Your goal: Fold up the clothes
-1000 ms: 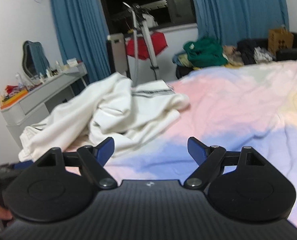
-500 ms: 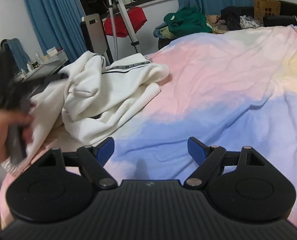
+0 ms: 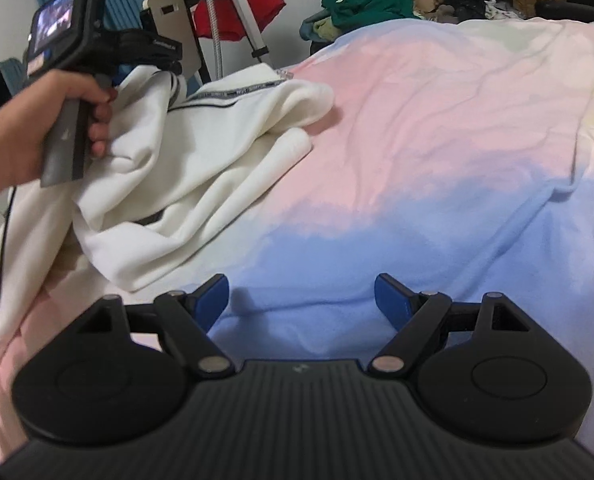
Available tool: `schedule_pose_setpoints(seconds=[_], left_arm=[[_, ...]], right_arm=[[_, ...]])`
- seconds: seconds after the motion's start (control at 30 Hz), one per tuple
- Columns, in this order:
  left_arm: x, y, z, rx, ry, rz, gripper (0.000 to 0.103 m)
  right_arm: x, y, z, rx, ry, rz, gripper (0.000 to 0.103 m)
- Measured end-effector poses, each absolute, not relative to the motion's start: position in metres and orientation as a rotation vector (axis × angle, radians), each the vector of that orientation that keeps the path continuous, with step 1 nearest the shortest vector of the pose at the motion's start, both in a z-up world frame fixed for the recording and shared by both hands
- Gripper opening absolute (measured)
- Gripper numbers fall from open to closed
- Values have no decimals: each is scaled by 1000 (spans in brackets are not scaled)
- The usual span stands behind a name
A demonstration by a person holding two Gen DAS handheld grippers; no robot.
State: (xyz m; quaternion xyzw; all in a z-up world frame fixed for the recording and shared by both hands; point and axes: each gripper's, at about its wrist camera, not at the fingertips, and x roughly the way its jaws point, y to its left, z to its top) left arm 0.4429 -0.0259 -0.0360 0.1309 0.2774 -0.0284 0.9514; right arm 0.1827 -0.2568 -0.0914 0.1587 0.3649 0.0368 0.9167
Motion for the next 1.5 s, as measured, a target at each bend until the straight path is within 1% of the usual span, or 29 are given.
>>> schedule_pose_setpoints(seconds=[0.03,0.3,0.47,0.6,0.67,0.77,0.87,1.03,1.17,1.37,1.43,1.47,1.5], left_arm=[[431,-25,-31,266,557,-66,7],[315,-7,18,221,493,-144,5],[198,19,44,192,397,-213,5],[109,40,33,134,373,-257,5],[73,50,16,85,406,-277,4],[38,65,-14,20,448,-267,4],[28,79,-39,-54,523,-245,5],[31,88,-49,-61,576,-248,5],[36,99,-59,-114,608,-268,5],[50,91,-70,-143,655,-295,5],[55,90,-76,-151,674,-299,5],[57,90,-79,-154,684,-301,5],[59,90,-81,-158,689,-307,5]], right_arm=[[181,-257,-90,328,745,80,82],[163,-255,-75,345,686,115,81],[152,-254,-66,355,649,136,81],[140,-253,-57,360,609,152,81],[133,-253,-52,364,587,153,81],[123,-253,-47,380,570,163,81],[116,-252,-47,403,575,193,81],[105,-248,-40,443,548,253,81],[126,-235,-21,427,570,274,79],[205,-194,12,433,607,313,75],[239,-172,19,407,643,326,72],[257,-161,20,397,680,323,67],[271,-152,20,391,698,325,67]])
